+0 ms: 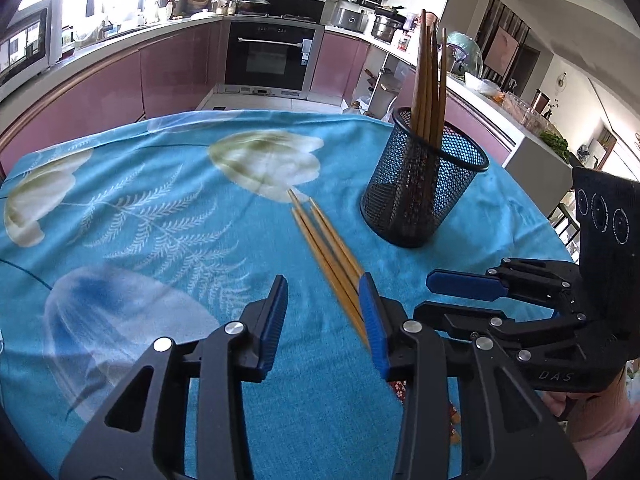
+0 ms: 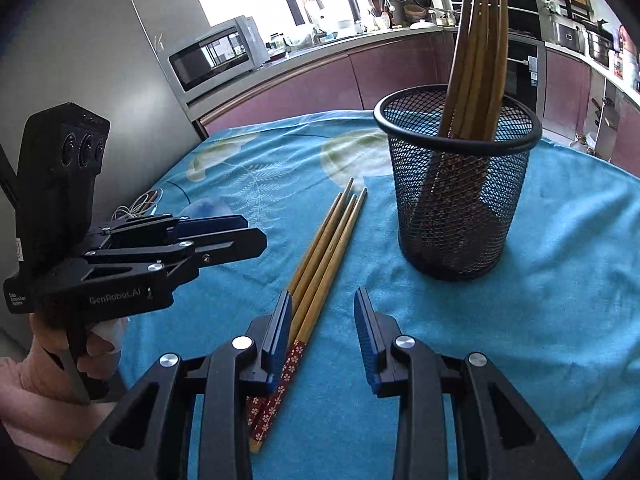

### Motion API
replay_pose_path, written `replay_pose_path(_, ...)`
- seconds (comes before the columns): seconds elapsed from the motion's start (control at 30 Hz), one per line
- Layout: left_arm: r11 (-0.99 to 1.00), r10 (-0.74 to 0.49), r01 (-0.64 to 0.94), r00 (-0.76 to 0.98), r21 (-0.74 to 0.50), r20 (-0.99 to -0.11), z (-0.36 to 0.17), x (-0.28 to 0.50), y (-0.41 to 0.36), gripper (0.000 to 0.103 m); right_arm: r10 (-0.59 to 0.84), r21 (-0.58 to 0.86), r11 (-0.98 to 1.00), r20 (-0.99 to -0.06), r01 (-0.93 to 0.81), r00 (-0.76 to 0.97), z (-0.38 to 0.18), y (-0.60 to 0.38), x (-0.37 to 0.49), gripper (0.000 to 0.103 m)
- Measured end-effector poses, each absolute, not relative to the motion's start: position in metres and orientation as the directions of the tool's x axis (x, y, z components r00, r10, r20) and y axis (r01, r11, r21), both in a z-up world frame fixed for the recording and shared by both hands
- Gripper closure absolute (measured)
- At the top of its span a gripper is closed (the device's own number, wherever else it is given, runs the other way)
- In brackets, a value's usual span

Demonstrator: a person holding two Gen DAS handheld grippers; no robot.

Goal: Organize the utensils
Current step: 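Withdraw both grippers and move them back over the chopsticks on the cloth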

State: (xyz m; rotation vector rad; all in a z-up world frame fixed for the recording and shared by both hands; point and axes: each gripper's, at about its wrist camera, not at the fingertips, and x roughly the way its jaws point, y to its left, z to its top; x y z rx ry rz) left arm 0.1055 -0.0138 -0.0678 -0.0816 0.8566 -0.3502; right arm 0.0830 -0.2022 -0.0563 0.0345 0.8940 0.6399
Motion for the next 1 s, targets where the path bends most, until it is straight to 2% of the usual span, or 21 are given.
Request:
replay_pose_path(0.47, 0.943, -0.324, 0.256, 0.579, -0.21, -0.748, -0.082, 0.099, -0.02, 0.063, 0.469, 0.231, 0.841, -0.763, -0.489, 0.446, -0.071, -0.185, 0.083, 0.073)
replay_pose_path(1.0, 0.942, -0.321, 0.271, 0.554, -0.198, -0.768, -0.09, 0.103, -0.032, 0.062, 0.426, 0.195, 0.864, -0.776, -0.465, 0.466, -0.07, -0.193, 0.085, 0.073)
